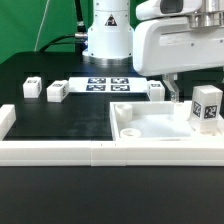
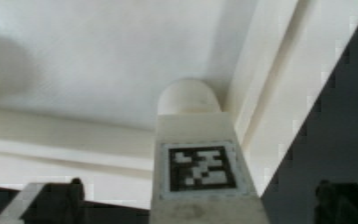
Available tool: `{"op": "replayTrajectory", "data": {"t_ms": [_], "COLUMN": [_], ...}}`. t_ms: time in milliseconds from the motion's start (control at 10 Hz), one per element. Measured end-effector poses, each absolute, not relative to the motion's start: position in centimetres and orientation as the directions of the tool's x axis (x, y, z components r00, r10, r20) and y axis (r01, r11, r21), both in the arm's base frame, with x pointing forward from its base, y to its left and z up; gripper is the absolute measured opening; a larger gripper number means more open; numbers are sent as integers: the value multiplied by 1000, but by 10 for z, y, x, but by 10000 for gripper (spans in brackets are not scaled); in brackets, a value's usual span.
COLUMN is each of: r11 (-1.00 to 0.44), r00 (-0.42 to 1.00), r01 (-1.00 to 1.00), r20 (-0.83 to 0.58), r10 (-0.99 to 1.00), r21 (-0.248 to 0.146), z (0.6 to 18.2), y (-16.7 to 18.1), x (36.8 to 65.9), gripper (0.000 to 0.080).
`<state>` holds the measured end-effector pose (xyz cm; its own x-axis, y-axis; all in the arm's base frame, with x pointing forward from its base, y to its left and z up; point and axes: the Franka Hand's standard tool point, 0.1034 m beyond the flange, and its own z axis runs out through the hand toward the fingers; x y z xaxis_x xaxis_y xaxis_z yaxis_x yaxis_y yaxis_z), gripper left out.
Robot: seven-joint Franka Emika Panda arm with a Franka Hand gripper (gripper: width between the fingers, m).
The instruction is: Assemble one leg
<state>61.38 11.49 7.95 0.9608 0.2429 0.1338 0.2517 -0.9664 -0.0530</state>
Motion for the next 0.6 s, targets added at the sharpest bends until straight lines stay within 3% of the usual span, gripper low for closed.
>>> {"op": "replayTrajectory", "data": {"t_ms": [200,600], "r11": [-964,-965], "r00": [967,968], "r01": [251,253], "r20": [-18,28], "r10": [254,251], "r21": [-84,-74], "z": [85,84], "y": [120,120], "x": [616,627], "gripper": [649,649]}}
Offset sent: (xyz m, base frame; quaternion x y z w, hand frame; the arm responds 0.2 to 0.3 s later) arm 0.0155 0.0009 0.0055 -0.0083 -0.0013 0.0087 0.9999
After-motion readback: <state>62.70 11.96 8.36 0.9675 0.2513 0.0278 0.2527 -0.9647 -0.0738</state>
